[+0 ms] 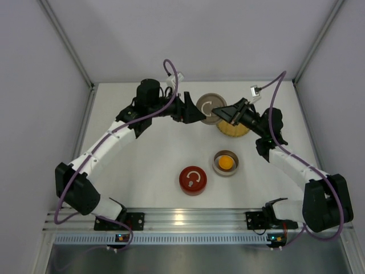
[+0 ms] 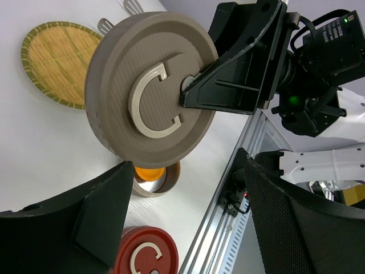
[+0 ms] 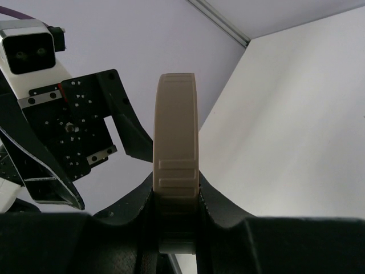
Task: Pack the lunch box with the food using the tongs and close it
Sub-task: Pick up the box lid from the center of the board.
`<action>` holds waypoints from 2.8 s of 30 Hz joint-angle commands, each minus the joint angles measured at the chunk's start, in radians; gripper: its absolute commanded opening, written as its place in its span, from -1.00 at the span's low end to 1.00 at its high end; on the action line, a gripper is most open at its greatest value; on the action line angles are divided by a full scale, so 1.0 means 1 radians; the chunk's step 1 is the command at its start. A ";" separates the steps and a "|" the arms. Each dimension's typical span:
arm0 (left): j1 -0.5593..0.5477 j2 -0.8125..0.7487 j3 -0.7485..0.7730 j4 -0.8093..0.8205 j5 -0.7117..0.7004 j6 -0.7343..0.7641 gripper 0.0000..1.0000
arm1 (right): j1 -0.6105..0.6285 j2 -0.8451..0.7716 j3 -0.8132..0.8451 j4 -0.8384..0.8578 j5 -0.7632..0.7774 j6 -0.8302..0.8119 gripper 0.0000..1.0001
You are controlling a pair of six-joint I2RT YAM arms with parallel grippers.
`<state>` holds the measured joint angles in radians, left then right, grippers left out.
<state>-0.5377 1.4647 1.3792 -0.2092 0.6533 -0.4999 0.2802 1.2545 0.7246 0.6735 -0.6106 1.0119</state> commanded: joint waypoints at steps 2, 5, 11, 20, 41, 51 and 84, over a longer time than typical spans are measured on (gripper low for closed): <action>-0.022 0.014 0.052 0.047 -0.023 0.000 0.66 | 0.024 -0.003 -0.013 0.162 0.005 0.010 -1.00; -0.024 0.019 0.049 0.044 -0.027 -0.003 0.66 | 0.028 -0.007 -0.019 0.175 0.003 -0.002 -1.00; -0.027 0.032 0.046 0.045 -0.030 0.000 0.68 | 0.045 -0.006 -0.016 0.161 0.002 -0.038 -1.00; -0.036 0.055 0.021 0.053 -0.046 -0.015 0.75 | 0.066 -0.009 -0.008 0.135 -0.005 -0.094 -1.00; -0.064 -0.004 0.003 0.329 0.267 -0.083 -0.05 | 0.074 0.042 -0.011 0.119 0.012 -0.159 -1.00; -0.104 0.008 0.155 0.078 0.166 0.178 -0.03 | 0.073 0.051 0.002 0.339 -0.009 -0.242 -1.00; -0.153 0.054 0.100 -0.044 -0.350 0.024 0.02 | 0.057 0.037 -0.031 0.284 0.141 -0.068 -1.00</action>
<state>-0.6708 1.5051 1.4441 -0.3077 0.3210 -0.4618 0.3355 1.3117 0.6941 0.9199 -0.4866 0.9394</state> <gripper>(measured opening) 0.512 0.228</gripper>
